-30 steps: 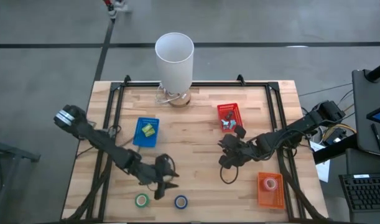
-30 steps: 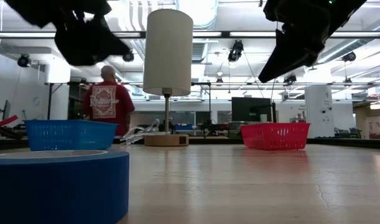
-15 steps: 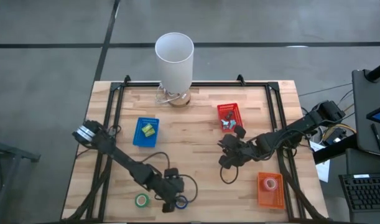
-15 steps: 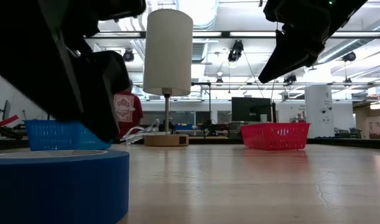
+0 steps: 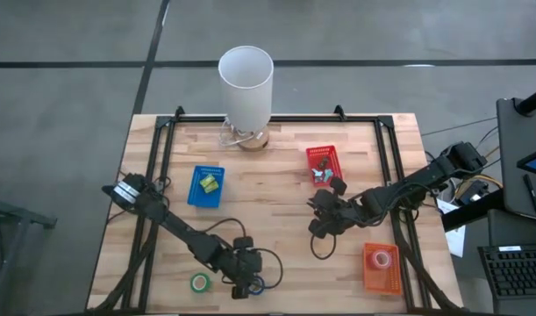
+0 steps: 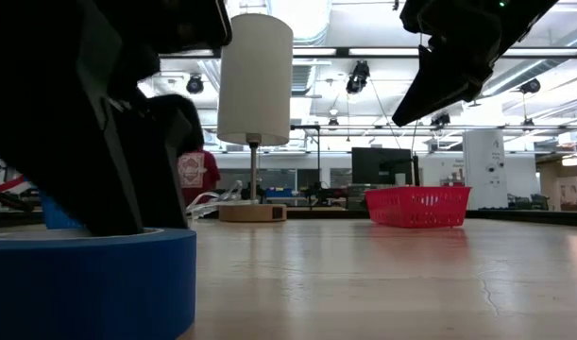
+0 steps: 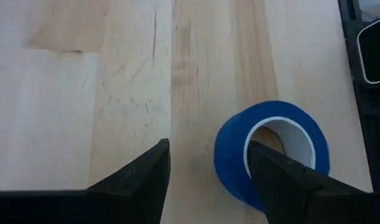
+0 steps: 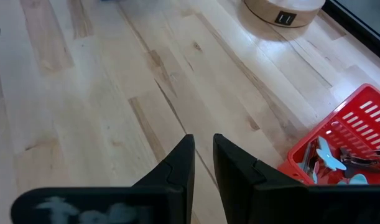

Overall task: Pick and place Stapler, Stapler remover, tape
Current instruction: Put the blue tape into the orange basket

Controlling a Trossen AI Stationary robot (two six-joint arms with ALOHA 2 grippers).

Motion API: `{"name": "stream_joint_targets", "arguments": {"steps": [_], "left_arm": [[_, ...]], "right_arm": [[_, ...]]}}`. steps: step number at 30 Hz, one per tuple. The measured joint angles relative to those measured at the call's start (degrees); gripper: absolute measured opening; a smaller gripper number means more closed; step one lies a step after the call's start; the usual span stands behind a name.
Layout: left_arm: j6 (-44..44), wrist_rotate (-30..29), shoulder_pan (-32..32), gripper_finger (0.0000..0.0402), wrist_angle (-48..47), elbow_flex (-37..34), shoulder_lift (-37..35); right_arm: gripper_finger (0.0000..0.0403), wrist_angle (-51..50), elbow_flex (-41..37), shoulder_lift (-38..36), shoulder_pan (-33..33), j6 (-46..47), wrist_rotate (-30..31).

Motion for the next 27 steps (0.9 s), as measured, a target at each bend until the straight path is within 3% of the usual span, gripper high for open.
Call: {"name": "stream_joint_targets", "arguments": {"steps": [12,27], "left_arm": [[-0.93,0.10,0.09,0.0202,1.22,0.19,2.34],[1.59,-1.26,0.83,0.0054,-1.33,-0.06,1.04]], "right_arm": [[0.0052,0.13,-0.02,0.00,0.01,-0.13,0.00],[0.0052,0.13,-0.02,0.00,0.02,-0.15,0.02]]}}
